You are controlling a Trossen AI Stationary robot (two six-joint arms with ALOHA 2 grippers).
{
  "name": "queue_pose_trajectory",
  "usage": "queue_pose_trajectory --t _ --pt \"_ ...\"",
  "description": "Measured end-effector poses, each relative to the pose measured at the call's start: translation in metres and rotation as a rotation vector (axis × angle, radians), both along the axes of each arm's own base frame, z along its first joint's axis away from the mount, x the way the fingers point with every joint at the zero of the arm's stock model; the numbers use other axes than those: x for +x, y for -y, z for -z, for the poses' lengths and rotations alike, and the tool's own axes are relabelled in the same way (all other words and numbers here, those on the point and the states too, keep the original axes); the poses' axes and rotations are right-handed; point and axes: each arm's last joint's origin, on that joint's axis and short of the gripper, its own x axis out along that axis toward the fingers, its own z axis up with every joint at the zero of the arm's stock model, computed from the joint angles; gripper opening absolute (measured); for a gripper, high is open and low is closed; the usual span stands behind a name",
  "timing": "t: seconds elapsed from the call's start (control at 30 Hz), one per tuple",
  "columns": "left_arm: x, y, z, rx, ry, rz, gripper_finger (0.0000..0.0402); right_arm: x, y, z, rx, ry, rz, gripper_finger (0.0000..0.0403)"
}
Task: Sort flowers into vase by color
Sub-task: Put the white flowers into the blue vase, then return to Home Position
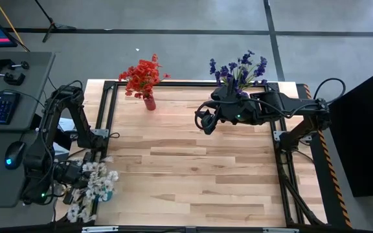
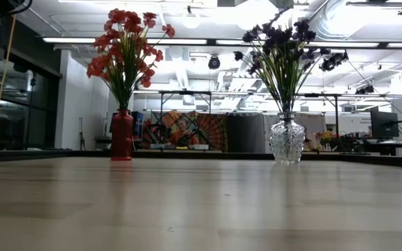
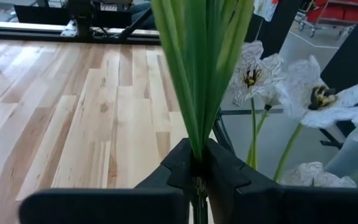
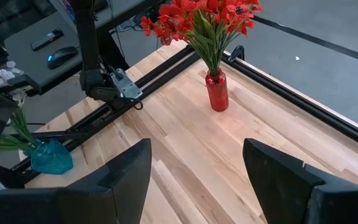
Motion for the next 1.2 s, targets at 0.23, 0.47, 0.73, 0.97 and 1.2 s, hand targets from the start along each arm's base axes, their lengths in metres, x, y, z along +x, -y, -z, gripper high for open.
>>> queue_pose_trajectory --t 0.23,0.47,0.73,0.97,1.2 --pt "0.000 0.000 0.000 0.009 -0.020 0.009 0.0082 0.000 0.000 0.000 0.000 0.000 0.000 0.0243" --pt "0.000 -0.008 -0.005 -0.050 -0.113 0.029 0.0166 0.000 0.000 0.000 0.001 0.000 0.000 0.0243" --pt "-0.005 -0.032 -0.024 -0.171 -0.136 0.103 0.0209 0.000 0.000 0.000 0.001 0.000 0.000 0.0243" --pt "-0.002 -0.048 -0.037 -0.181 -0.115 0.166 0.0208 0.000 0.000 0.000 0.001 0.000 0.000 0.0243" --pt "0.004 -0.071 -0.065 -0.236 -0.045 0.175 0.0207 0.000 0.000 0.000 0.001 0.000 0.000 0.0243"
